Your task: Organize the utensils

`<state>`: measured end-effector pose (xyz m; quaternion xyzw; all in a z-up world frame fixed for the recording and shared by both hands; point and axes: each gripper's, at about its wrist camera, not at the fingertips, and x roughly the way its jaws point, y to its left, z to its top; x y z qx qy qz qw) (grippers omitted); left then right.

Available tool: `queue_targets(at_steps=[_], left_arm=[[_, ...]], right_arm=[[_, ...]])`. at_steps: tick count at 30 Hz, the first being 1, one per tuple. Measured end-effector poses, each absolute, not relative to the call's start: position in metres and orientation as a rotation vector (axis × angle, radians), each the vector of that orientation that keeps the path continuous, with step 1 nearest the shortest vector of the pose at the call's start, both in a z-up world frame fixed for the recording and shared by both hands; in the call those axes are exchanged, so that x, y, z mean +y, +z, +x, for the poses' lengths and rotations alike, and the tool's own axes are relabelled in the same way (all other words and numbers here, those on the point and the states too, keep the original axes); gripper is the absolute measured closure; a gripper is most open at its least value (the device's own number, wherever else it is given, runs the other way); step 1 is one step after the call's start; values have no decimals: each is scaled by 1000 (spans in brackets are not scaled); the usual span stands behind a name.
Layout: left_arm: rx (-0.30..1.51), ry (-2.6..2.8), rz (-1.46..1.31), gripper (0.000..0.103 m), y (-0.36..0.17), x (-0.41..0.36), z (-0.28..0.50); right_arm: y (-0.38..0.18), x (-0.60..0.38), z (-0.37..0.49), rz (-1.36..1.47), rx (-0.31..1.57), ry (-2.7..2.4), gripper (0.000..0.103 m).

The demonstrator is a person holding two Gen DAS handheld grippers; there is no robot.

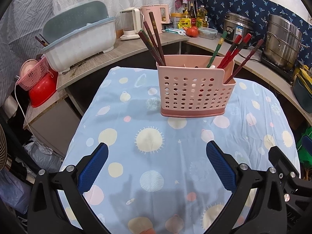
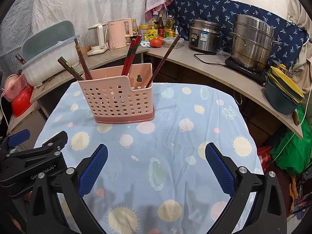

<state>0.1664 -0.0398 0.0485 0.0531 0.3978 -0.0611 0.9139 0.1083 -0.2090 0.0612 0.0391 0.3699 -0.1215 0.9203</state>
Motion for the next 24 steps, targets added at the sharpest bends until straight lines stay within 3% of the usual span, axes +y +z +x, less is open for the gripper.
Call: queue_targets(at_steps=[24], left_arm=[[816,-99,142,7,47,-41,164]], right_arm=[[59,-206,108,81,775,-249,6]])
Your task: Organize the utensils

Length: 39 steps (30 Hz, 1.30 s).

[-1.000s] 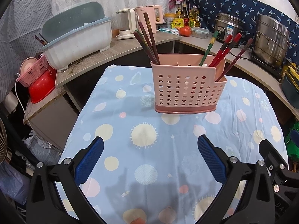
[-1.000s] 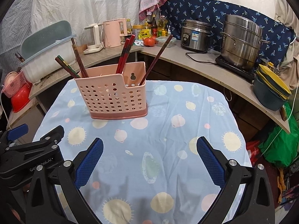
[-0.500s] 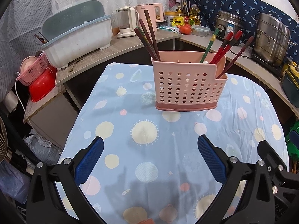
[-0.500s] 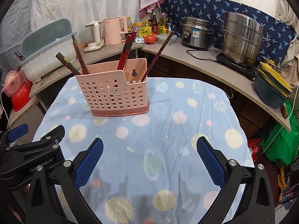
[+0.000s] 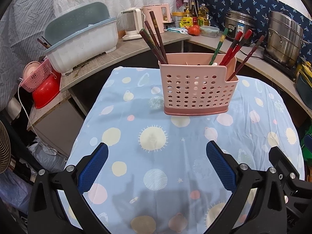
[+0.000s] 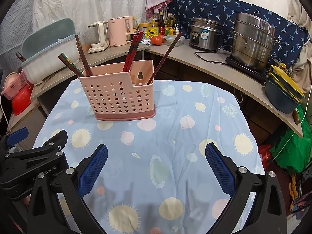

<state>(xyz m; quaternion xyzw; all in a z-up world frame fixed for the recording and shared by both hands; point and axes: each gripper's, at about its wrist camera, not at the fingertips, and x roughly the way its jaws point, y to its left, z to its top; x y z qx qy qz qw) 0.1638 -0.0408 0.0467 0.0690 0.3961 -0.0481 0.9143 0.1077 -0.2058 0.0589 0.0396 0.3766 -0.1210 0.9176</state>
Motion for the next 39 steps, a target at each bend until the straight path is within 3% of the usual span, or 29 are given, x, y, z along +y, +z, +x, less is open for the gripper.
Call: queue_targets(at_steps=[39], left_arm=[[802,-66,137,7,47,-36,161]], right_arm=[[58,-207,108,81,772,-259,6]])
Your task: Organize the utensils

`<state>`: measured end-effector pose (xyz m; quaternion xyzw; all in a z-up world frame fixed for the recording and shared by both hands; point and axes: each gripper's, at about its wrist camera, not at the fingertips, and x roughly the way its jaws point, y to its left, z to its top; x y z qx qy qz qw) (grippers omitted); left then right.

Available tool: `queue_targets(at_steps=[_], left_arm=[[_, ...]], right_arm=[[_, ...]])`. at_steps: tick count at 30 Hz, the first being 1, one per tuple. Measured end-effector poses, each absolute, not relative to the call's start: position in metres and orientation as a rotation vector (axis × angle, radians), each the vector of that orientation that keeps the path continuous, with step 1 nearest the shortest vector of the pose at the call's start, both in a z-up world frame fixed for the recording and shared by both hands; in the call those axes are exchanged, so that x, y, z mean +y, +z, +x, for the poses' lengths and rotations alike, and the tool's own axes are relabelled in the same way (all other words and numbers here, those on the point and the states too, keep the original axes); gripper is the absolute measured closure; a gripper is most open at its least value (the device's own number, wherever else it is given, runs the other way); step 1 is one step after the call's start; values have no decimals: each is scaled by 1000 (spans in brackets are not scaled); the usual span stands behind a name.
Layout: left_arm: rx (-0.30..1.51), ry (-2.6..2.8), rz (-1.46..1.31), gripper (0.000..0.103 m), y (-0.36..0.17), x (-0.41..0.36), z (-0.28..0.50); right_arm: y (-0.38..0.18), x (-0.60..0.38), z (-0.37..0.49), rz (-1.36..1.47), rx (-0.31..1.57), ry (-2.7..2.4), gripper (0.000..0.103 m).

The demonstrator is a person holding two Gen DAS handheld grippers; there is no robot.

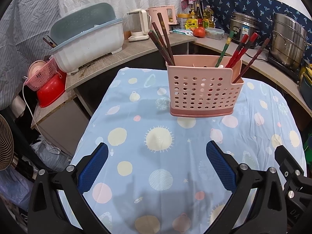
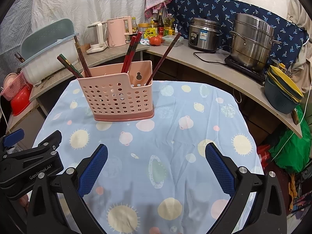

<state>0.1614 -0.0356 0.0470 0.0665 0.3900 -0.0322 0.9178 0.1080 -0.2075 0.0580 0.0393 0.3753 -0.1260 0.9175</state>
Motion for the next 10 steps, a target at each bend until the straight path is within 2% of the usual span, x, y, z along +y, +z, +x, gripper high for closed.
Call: queue_targets(at_steps=[10], left_arm=[[803,-82,139,7,47,-36,163]], right_arm=[[58,-208,108,81,773,-258,6]])
